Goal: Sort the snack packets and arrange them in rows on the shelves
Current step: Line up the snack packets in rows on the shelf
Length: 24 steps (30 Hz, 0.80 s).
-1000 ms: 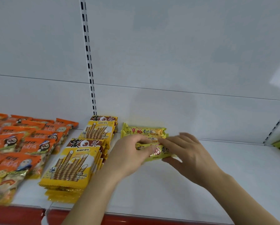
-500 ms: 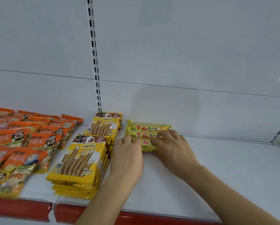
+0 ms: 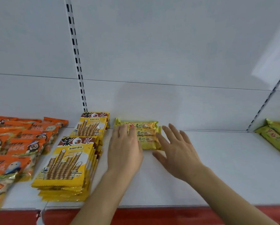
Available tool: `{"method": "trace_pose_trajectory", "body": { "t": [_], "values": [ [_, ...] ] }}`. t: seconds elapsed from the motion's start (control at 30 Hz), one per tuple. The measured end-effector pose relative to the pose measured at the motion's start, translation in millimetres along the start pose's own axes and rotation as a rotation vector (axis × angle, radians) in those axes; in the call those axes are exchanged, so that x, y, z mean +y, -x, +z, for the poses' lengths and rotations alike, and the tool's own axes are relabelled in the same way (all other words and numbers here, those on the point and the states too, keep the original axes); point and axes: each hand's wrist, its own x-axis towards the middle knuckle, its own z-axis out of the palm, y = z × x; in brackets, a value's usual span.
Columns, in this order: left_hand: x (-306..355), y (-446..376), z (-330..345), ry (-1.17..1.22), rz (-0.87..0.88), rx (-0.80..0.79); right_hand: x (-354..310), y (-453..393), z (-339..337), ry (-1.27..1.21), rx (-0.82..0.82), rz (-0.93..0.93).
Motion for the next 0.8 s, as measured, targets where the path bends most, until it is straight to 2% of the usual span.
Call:
{"method": "trace_pose_trajectory", "body": {
  "t": [0.13, 0.33, 0.5, 0.8],
  "values": [
    [38.3, 0.4, 4.0, 0.056, 0.062, 0.012, 28.4, 32.6, -21.0, 0.048, -0.076, 0.123],
    [121.6, 15.5, 10.9, 0.073, 0.156, -0.092, 94.9, 88.2, -50.2, 0.048, -0.064, 0.260],
    [232.7, 31.4, 17.1, 0.140, 0.225, -0.122, 185.6, 148.3, -76.7, 0.028, -0.060, 0.355],
    [396.0, 38.5, 44.7, 0.279, 0.229, -0.334, 348.0, 213.1, -102.1, -0.074, 0.010, 0.535]
  ]
}}
